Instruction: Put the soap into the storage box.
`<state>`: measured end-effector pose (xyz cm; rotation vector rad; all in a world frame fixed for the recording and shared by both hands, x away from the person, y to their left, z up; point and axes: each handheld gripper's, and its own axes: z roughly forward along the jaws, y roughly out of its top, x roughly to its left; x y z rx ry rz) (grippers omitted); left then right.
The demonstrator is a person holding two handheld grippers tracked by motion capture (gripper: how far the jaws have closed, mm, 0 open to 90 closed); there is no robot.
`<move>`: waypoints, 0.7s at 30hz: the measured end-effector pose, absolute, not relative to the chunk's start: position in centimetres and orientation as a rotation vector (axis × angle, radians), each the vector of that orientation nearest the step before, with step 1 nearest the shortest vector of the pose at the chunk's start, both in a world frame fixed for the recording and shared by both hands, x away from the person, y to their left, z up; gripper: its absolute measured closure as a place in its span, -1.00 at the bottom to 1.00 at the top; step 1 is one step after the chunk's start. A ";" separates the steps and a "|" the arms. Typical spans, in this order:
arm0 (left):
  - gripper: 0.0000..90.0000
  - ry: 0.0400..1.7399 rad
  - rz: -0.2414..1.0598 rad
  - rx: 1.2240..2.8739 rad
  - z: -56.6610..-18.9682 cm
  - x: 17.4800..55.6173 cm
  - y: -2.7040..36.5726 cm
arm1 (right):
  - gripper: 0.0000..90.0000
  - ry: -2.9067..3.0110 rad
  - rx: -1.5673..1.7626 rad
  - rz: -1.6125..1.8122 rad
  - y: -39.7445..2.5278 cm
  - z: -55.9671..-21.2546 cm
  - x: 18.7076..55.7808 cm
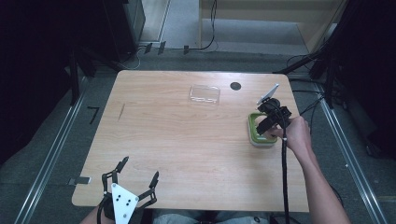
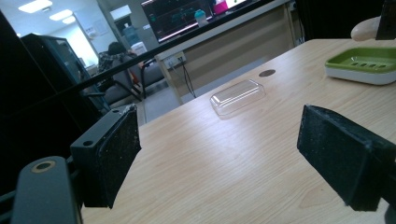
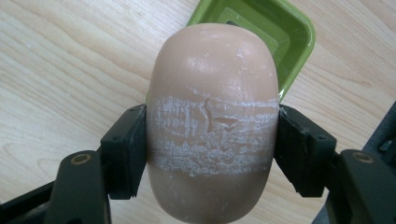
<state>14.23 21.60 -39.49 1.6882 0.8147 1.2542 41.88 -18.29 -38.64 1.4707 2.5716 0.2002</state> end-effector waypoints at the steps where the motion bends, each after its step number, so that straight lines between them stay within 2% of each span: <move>1: -0.69 0.815 1.254 1.688 -39.5 14.2 21.6 | -0.26 2.572 1.471 0.200 -18.3 -38.6 41.9; 21: -0.69 0.816 1.255 1.687 -39.5 14.2 21.6 | -0.26 2.538 1.573 0.220 -18.6 -39.8 43.9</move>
